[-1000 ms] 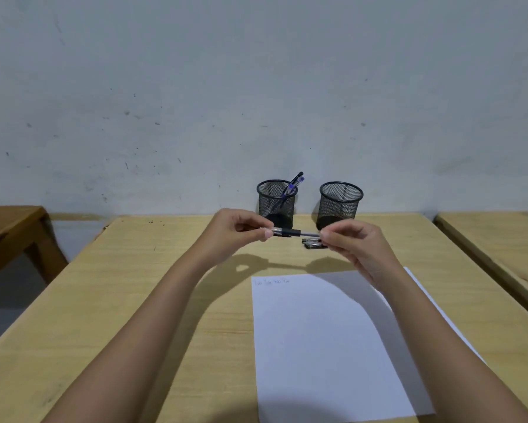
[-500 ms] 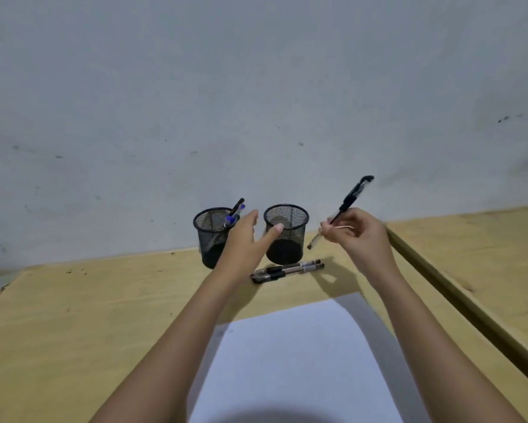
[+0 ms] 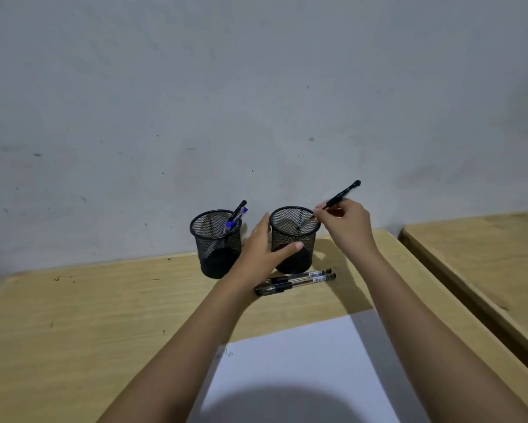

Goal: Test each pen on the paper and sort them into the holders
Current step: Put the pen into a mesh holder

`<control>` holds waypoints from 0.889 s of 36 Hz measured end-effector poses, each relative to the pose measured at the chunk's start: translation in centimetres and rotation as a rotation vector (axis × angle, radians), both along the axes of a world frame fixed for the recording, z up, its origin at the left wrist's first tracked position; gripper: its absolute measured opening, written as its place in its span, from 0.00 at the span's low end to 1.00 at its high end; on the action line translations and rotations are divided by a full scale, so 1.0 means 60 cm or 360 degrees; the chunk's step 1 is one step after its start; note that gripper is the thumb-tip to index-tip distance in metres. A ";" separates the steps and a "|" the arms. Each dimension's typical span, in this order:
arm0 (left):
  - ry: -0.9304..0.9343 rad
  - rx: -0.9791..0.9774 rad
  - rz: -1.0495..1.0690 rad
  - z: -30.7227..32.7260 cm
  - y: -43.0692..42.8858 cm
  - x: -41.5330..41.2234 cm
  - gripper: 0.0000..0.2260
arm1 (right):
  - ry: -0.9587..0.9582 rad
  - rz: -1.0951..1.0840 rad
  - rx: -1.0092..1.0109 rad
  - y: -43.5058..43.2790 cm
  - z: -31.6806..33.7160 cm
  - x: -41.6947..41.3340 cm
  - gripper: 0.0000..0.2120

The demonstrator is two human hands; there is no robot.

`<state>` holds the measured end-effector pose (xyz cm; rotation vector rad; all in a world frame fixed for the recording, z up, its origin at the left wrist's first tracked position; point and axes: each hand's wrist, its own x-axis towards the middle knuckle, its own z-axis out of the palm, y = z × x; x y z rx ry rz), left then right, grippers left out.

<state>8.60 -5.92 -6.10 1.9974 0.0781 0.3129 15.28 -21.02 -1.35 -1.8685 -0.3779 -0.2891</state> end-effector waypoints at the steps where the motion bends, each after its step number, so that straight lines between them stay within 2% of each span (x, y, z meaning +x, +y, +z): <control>1: -0.0022 -0.0013 -0.0004 -0.001 0.001 0.002 0.39 | -0.0009 0.0000 -0.0039 0.001 0.000 0.002 0.06; 6: -0.0071 -0.0041 -0.0035 0.002 -0.001 0.001 0.21 | 0.0035 0.0061 -0.0248 0.006 -0.002 0.006 0.07; 9: -0.0109 -0.0076 -0.0039 0.003 -0.002 -0.002 0.22 | 0.0069 0.0096 -0.0241 0.008 -0.006 0.006 0.04; 14: -0.0119 -0.0186 -0.0070 -0.001 -0.001 -0.003 0.27 | 0.0083 0.0081 -0.0175 0.006 -0.012 0.002 0.08; 18: -0.0123 -0.0197 -0.0076 0.001 -0.001 -0.005 0.21 | 0.0116 0.0111 0.0115 -0.008 -0.025 -0.018 0.10; 23: -0.0128 -0.0237 -0.0085 0.000 -0.002 -0.007 0.22 | 0.0045 0.0088 0.0245 -0.024 -0.068 -0.052 0.07; 26: -0.0118 -0.0292 -0.0071 0.001 -0.003 -0.008 0.23 | 0.0023 0.0189 0.0085 -0.029 -0.095 -0.069 0.06; 32: -0.0073 -0.0364 -0.0062 0.001 -0.003 -0.010 0.19 | -0.0261 0.0513 -0.0578 -0.031 -0.127 -0.078 0.09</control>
